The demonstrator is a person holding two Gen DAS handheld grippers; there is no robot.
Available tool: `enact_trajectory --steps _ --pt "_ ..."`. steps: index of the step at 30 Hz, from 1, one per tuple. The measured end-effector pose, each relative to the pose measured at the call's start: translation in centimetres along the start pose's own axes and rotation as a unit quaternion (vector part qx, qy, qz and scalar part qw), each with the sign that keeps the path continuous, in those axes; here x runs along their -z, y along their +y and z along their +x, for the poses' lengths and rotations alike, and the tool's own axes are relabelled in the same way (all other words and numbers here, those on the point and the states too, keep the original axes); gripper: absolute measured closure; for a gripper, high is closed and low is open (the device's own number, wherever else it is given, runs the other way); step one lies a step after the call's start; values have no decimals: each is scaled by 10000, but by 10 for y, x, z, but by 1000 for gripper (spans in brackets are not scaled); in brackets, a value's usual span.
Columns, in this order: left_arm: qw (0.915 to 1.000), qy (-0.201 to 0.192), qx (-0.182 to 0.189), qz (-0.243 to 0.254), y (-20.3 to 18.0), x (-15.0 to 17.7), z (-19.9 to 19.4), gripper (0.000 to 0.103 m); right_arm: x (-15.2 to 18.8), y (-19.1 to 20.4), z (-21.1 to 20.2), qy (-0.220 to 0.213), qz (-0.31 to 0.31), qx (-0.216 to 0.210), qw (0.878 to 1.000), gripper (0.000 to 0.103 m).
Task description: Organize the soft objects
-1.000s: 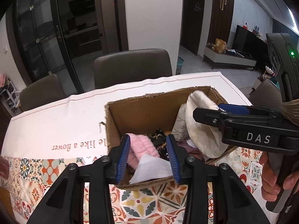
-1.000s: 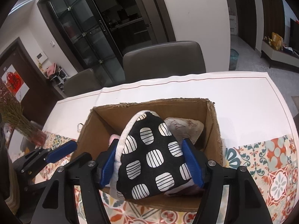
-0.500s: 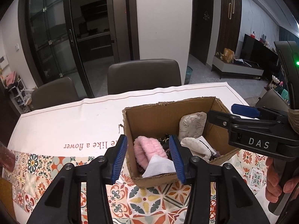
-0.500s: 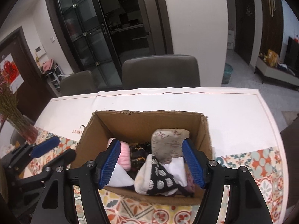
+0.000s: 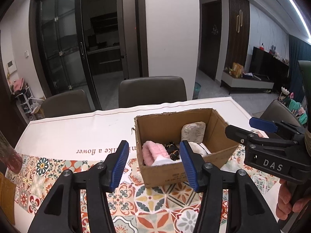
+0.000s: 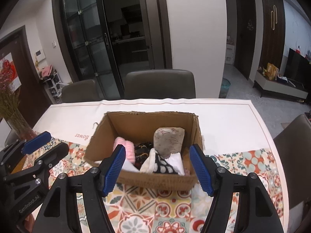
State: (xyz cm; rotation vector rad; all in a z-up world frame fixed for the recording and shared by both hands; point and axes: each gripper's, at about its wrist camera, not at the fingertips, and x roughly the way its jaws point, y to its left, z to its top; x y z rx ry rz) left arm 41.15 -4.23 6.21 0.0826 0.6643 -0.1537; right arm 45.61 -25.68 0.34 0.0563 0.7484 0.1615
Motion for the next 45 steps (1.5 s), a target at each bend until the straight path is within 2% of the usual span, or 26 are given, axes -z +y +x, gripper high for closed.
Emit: enact_trajectory --steps 4,15,18,23,36,45 --pt "9998 -192 -55 45 -4 9 -26 47 14 6 -30 -208 -35 33 9998 34" --pt "9977 -668 -54 26 -12 46 -92 33 60 21 -102 -704 -111 416 9966 34" --pt "9963 -852 -135 36 -13 57 -109 25 73 24 -119 -810 -114 553 9951 24" --pt "9941 -1069 -178 9 -15 78 -135 21 96 32 -151 -1120 -159 759 9907 23" --pt "9905 -1338 -324 4 -28 140 -184 6 164 39 -200 -1356 -111 943 9862 20" --pt "9869 -1515 -547 118 -38 177 -218 1 206 44 -230 -1538 -86 980 9832 20"
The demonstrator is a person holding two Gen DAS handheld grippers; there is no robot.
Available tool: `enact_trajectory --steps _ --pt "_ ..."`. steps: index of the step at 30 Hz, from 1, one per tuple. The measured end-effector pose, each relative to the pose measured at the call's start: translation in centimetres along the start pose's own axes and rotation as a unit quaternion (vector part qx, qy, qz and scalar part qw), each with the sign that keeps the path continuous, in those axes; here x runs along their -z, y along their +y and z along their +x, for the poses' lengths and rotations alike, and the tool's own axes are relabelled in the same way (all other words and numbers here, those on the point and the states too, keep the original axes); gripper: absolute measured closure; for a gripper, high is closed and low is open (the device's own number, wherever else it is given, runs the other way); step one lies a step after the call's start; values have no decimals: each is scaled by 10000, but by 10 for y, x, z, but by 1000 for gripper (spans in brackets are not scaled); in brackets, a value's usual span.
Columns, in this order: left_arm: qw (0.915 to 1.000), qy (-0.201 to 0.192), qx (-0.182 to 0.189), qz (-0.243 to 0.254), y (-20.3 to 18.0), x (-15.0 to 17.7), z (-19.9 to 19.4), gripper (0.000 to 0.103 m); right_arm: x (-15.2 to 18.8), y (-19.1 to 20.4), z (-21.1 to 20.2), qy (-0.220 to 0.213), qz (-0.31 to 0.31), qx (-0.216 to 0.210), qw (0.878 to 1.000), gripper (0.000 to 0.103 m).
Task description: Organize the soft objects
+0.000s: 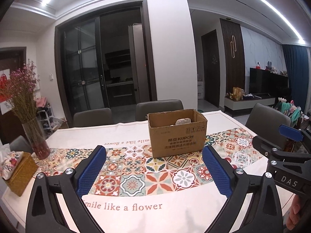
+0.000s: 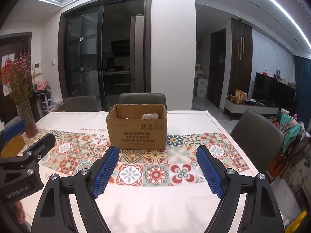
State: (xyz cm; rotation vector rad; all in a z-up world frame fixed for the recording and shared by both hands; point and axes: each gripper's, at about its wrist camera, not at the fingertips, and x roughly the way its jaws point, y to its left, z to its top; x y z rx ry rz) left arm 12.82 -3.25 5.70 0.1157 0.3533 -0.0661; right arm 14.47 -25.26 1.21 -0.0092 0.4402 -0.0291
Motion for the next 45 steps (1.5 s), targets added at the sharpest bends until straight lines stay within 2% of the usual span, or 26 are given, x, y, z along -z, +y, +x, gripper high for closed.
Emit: enact_trajectory --steps 5,16,26,45 --pt "9996 -183 -186 84 -2 6 -19 0 9 -3 -16 -47 128 13 9999 20" --pt "9996 -106 -246 -68 0 16 -34 0 17 -5 -39 -194 117 47 9997 20" --pt "9995 -85 -185 -254 3 22 -41 0 21 -2 -41 -178 95 15 9998 20" --pt "9994 -96 -242 -234 5 22 -41 0 25 4 -39 -150 74 -31 9999 20"
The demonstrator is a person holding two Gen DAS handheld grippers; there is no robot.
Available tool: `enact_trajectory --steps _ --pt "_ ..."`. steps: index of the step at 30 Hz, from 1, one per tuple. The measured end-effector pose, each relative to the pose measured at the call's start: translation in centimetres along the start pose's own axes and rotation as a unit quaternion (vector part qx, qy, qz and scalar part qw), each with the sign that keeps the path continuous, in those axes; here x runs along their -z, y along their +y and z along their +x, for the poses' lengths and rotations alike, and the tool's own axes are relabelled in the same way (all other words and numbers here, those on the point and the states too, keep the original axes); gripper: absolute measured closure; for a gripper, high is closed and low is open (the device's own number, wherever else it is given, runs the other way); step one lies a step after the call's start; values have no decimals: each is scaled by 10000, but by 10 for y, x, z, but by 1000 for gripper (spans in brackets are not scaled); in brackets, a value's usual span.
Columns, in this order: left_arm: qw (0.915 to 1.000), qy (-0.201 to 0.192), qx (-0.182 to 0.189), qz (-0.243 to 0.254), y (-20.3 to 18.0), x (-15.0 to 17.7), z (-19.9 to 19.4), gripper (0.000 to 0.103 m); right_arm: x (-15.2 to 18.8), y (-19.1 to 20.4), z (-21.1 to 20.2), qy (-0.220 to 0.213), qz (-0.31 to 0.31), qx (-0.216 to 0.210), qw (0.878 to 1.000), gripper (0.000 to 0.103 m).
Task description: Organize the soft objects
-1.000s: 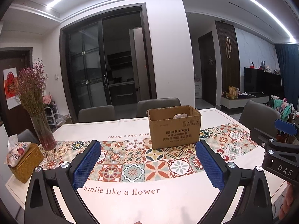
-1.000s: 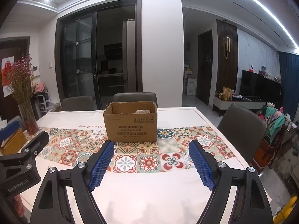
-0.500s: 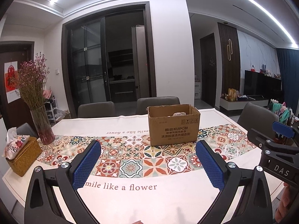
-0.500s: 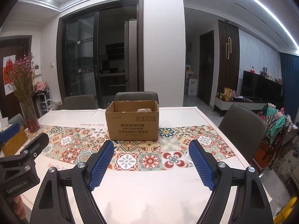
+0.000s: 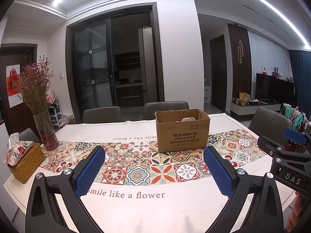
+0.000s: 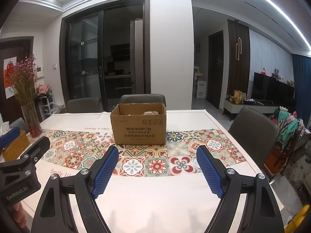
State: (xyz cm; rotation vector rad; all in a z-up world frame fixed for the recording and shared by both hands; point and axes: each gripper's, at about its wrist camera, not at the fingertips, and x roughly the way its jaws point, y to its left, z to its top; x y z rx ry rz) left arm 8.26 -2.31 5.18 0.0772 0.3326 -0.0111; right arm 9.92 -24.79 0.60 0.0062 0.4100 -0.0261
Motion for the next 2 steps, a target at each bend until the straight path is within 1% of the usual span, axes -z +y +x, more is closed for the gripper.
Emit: enact_trajectory --steps 2 --pt "10000 -1 -16 2 0 0 0 0 0 -1 0 1 9 -1 10000 20"
